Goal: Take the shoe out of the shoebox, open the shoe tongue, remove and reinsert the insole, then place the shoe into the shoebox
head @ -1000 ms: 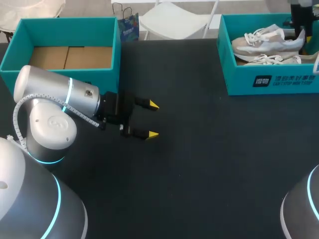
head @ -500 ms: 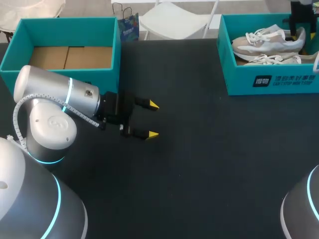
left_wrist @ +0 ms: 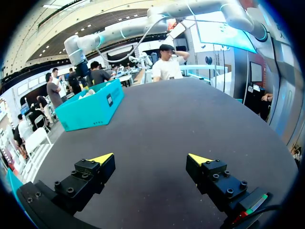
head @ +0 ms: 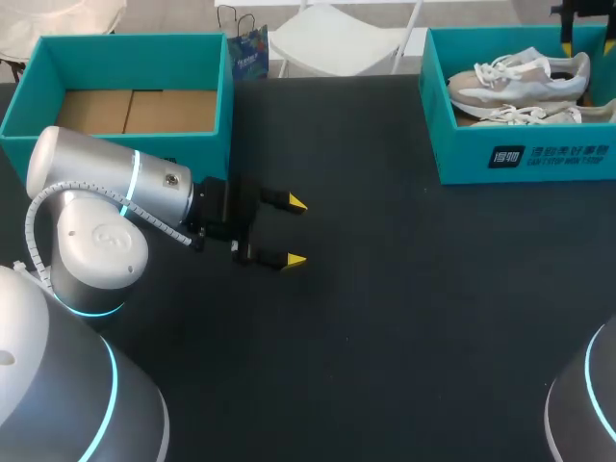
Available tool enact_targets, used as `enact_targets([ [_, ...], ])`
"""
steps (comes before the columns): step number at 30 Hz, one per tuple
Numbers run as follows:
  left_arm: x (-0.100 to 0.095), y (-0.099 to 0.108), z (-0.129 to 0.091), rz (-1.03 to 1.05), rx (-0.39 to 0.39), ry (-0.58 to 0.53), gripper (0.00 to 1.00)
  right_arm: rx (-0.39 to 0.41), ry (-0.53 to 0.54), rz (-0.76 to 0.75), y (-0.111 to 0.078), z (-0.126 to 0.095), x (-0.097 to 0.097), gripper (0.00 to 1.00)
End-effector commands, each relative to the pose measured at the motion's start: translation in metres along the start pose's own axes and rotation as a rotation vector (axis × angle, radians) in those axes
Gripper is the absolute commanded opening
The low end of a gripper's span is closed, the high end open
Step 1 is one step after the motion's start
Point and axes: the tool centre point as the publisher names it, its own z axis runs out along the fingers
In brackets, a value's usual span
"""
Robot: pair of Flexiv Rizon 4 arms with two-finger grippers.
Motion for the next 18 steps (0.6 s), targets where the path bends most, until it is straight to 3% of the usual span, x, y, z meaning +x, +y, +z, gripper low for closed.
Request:
enact_targets([
  [1,0.0,-0.001,0.001,0.001,-0.004,0.001,1.0,-0.084,0.049,-0.013,-0.046,-0.034,-0.008,0.72],
  [2,0.0,-0.001,0.001,0.001,-0.004,0.001,1.0,-0.102,0.074,-0.018,-0.059,-0.046,-0.005,0.75],
  [6,0.0,-0.001,0.001,0.001,-0.004,0.001,1.0,-0.104,0.119,-0.016,-0.082,-0.069,0.0,0.8],
  [10,0.0,-0.001,0.001,0.001,-0.004,0.001,1.0,-0.076,0.194,-0.036,-0.106,-0.086,0.007,0.75],
  [12,0.0,-0.001,0.001,0.001,-0.004,0.001,1.0,-0.076,0.194,-0.036,-0.106,-0.086,0.007,0.75],
  [13,0.0,-0.001,0.001,0.001,-0.004,0.001,1.0,-0.076,0.194,-0.036,-0.106,-0.086,0.007,1.0],
  [18,0.0,-0.001,0.001,0.001,-0.004,0.001,1.0,-0.076,0.194,-0.036,-0.106,-0.086,0.007,1.0],
])
